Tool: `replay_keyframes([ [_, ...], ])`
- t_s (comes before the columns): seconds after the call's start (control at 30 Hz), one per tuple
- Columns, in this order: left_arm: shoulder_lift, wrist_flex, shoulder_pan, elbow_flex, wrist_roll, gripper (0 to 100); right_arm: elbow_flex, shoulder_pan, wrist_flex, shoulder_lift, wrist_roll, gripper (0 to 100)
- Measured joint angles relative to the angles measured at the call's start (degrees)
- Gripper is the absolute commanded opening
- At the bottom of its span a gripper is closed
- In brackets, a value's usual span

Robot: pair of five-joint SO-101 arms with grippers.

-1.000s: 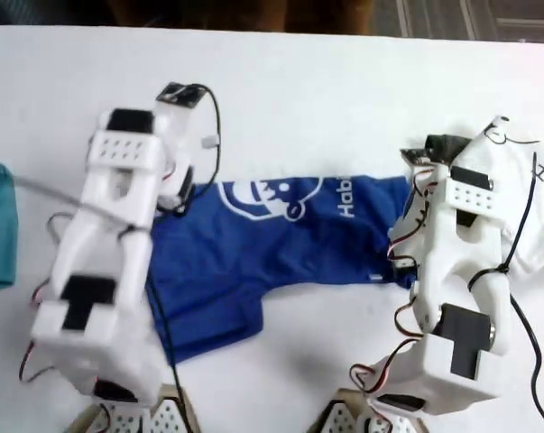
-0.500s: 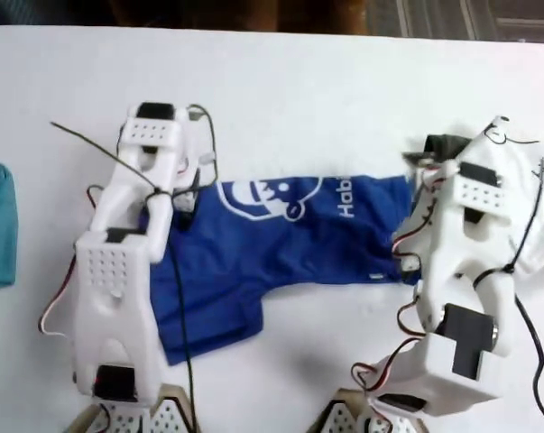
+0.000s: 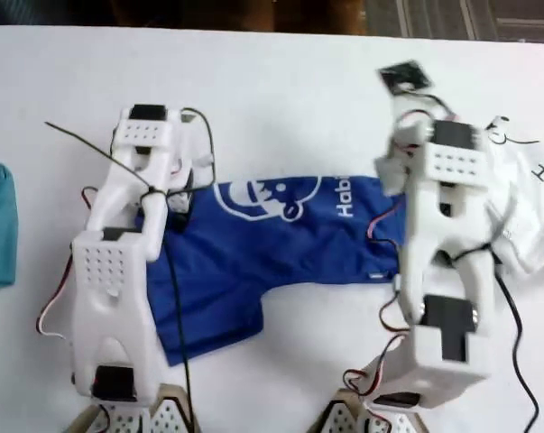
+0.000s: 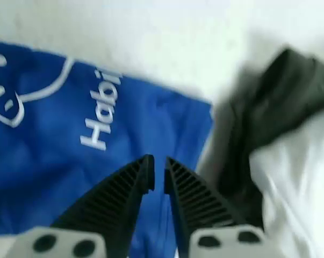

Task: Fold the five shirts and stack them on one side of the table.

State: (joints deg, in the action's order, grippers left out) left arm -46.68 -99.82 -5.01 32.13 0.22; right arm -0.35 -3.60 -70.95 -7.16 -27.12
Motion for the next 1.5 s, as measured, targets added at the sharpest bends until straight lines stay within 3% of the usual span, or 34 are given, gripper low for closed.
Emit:
replay_keyframes([
  [0.27,-0.2,0.8,-1.7,0.3,0.1,10,-0.3,3.1,13.9,-18.4,-0.1,1.8],
  [0.5,-0.2,1.3,-2.9,0.3,0.1,10,-12.1,0.4,13.5,-29.3,-0.1,1.8],
  [0.8,-0.2,3.0,-2.9,0.2,0.2,10,-33.2,0.4,1.7,-40.6,-0.1,1.8],
  [1.2,-0.2,3.0,-3.3,0.5,0.2,12,-52.4,-0.4,-19.4,-39.4,-0.1,1.9],
  [1.5,-0.4,-1.6,-5.5,15.6,-0.9,19,-55.2,4.0,-28.3,-28.7,0.6,1.9],
])
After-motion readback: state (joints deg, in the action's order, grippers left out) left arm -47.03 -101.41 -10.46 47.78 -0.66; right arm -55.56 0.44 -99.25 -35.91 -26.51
